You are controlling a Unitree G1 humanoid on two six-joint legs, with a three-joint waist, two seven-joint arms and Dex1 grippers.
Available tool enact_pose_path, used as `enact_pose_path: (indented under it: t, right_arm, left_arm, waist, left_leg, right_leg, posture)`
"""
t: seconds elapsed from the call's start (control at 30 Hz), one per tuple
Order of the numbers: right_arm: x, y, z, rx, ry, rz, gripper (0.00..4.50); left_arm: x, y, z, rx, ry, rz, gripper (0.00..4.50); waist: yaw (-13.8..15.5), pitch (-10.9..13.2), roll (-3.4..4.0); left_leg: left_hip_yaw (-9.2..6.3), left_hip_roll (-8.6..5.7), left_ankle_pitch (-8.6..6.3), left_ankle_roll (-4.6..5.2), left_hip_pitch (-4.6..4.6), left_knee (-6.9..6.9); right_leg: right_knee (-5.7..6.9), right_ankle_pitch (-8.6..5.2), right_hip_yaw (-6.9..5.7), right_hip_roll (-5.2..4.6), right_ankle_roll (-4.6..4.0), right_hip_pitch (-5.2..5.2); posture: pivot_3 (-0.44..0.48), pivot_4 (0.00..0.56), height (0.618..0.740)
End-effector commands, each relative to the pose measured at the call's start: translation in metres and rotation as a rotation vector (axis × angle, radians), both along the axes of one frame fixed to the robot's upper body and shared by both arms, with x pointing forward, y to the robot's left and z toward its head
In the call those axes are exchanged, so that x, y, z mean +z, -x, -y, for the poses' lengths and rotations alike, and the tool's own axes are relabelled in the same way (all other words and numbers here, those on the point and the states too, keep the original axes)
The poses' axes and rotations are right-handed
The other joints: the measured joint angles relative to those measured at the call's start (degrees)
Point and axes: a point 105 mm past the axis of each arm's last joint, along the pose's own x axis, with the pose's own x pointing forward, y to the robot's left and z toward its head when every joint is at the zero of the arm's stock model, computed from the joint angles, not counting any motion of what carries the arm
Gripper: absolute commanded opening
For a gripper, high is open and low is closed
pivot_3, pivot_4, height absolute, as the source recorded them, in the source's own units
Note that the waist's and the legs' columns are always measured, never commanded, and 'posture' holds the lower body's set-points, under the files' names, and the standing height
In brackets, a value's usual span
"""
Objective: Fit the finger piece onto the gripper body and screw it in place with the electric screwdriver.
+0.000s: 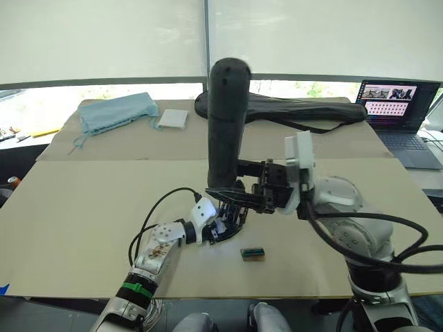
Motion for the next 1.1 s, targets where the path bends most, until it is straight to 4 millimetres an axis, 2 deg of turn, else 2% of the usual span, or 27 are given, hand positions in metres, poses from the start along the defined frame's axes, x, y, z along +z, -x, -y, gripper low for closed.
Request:
enact_pose_path:
  t: [0.03,0.17,0.23,0.3,0.33,0.4,0.43,0.5,0.57,0.73,0.87,1.1]
  right_arm:
    - [0.029,0.024,0.009,0.075,-0.061,0.092,1.90]
    - [0.048,0.031,0.026,0.075,-0.055,0.073,1.90]
    - [0.057,0.029,0.041,0.042,-0.031,0.017,1.90]
    - [0.056,0.018,0.066,-0.061,0.077,-0.108,1.90]
    - [0.051,0.012,0.079,-0.127,0.151,-0.193,1.90]
    - [0.034,-0.012,0.120,-0.413,0.323,-0.423,1.90]
    - [0.028,-0.018,0.137,-0.499,0.363,-0.506,1.90]
    - [0.012,-0.018,0.168,-0.600,0.463,-0.687,1.90]
    - [-0.012,-0.015,0.197,-0.720,0.583,-0.880,1.90]
    - [-0.069,-0.019,0.257,-0.988,0.822,-1.054,1.90]
    - [-0.101,-0.024,0.281,-1.056,0.920,-1.104,1.90]
    - [-0.124,-0.039,0.286,-1.030,0.980,-1.111,1.90]
  left_arm:
    - [-0.040,0.011,-0.021,0.075,-0.073,-0.130,4.47]
    - [-0.033,0.018,-0.038,0.079,-0.055,-0.104,4.47]
    - [-0.027,0.020,-0.052,0.090,-0.048,-0.088,4.47]
    - [-0.014,0.022,-0.072,0.107,-0.007,-0.083,4.47]
    - [-0.007,0.025,-0.079,0.097,0.030,-0.090,4.47]
    - [0.008,0.039,-0.094,-0.009,0.052,-0.089,4.47]
    - [0.013,0.043,-0.102,-0.044,0.047,-0.088,4.47]
    - [0.023,0.045,-0.123,-0.077,0.009,-0.064,4.47]
    - [0.034,0.048,-0.140,-0.112,-0.024,-0.027,4.47]
    - [0.051,0.052,-0.158,-0.156,-0.052,-0.001,4.47]
    - [0.062,0.048,-0.156,-0.129,-0.015,0.036,4.47]
    - [0.066,0.044,-0.150,-0.057,0.019,0.036,4.47]
  waist:
    - [0.0,0.0,0.01]
    - [-0.8,0.1,-0.02]
    - [-1.1,0.2,-0.03]
    - [-1.2,0.2,-0.11]
    - [-1.2,0.3,-0.11]
    - [-1.1,0.4,-0.11]
    - [-1.1,0.4,-0.16]
    - [-0.9,0.6,-0.24]
    - [-0.4,0.9,0.24]
    - [0.0,1.3,0.37]
    - [0.0,1.7,0.62]
    - [-0.7,1.9,0.71]
  left_leg:
    - [0.00,0.00,0.00,0.01,-0.02,0.00]
    - [0.00,0.06,-0.03,0.04,-0.15,0.00]
    - [0.01,0.10,-0.01,0.07,-0.28,-0.01]
    - [0.01,0.12,0.01,0.11,-0.35,-0.16]
    - [0.01,0.13,0.04,0.16,-0.37,-0.28]
    - [0.02,0.15,0.07,0.23,-0.58,-0.36]
    - [0.05,0.15,0.09,0.22,-0.78,-0.36]
    - [0.06,0.31,0.12,0.15,-1.14,-0.33]
    - [0.12,0.29,0.11,0.20,-1.38,-0.23]
    - [0.18,0.28,0.05,0.30,-2.01,-0.12]
    - [0.18,0.17,0.05,0.30,-2.42,0.42]
    - [0.19,0.09,0.03,0.24,-2.39,0.52]
  right_leg:
    - [0.00,0.00,0.01,0.00,0.00,-0.02]
    - [0.00,0.00,0.00,0.01,0.00,-0.15]
    - [0.00,0.02,-0.01,0.03,-0.03,-0.31]
    - [-0.06,0.23,-0.02,0.03,-0.39,-0.44]
    - [-0.09,0.22,-0.03,0.02,-0.50,-0.50]
    - [-0.06,0.17,-0.05,0.01,-0.64,-0.79]
    - [-0.02,0.15,-0.05,-0.02,-0.73,-1.04]
    - [-0.08,0.16,-0.20,0.00,-0.88,-1.30]
    - [-0.13,0.19,-0.20,-0.06,-0.91,-1.45]
    - [-0.17,0.21,-0.25,-0.09,-0.87,-1.99]
    - [-0.10,0.27,-0.31,-0.09,-0.76,-2.21]
    - [0.00,0.36,-0.21,-0.11,-0.67,-2.19]
  posture:
    - [0.000,0.150,0.740]
    - [0.000,0.150,0.740]
    - [0.000,0.150,0.740]
    - [0.000,0.150,0.740]
    - [0.000,0.150,0.740]
    - [0.000,0.150,0.740]
    - [0.000,0.150,0.740]
    - [0.000,0.150,0.740]
    - [0.000,0.150,0.740]
    - [0.000,0.150,0.740]
    - [0.000,0.150,0.740]
    - [0.000,0.150,0.740]
